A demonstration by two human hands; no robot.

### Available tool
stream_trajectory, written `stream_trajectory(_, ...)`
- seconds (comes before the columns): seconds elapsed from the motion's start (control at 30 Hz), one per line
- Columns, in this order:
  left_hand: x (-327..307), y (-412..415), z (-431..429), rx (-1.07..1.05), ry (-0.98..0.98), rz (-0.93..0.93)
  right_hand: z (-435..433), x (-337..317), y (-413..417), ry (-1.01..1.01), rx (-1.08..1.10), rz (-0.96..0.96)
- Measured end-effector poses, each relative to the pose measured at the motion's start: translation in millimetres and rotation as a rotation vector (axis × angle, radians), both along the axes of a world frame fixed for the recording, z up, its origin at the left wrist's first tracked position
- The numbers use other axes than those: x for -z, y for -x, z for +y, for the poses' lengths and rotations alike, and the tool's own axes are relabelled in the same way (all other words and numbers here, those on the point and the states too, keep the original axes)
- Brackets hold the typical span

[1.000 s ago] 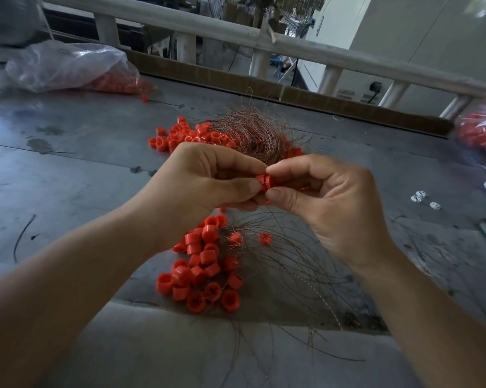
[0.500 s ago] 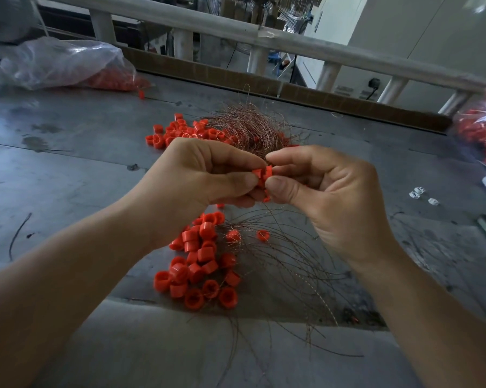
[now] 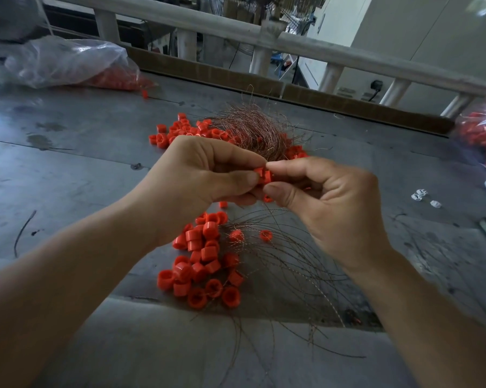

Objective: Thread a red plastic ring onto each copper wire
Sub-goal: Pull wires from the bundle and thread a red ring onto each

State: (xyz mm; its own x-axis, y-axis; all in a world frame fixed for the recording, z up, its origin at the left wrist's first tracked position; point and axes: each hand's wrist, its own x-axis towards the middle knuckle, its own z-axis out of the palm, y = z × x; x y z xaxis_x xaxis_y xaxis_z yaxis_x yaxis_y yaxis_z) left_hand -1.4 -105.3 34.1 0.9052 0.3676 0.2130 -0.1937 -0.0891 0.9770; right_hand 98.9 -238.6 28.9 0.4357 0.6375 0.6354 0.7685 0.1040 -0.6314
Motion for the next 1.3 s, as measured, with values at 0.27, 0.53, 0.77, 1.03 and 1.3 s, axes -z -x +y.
stream_trajectory(0.27,-1.5,-0.3,-0.9,0.056,-0.036,0.027,0.0,0.9,-2.7,-0.032,0.024,-0.069)
stream_trajectory(0.53,0.8,0.5,-0.5,0.099,-0.05,0.042,0.1,1.8,-2.4,-0.021,0.013,-0.047)
stream_trajectory(0.77,1.6,0.6,-2.4,0.054,-0.107,0.004,-1.4,1.7,-0.4,-0.014,0.023,-0.073)
stream_trajectory(1.03,4.4,-0.9,-2.5,0.098,0.024,0.02,-1.8,0.6,1.4,-0.035,0.035,-0.098)
stream_trajectory(1.3,5.6,0.4,-2.6,0.132,0.051,0.018,-3.4,-2.5,-1.6,-0.016,-0.001,-0.093)
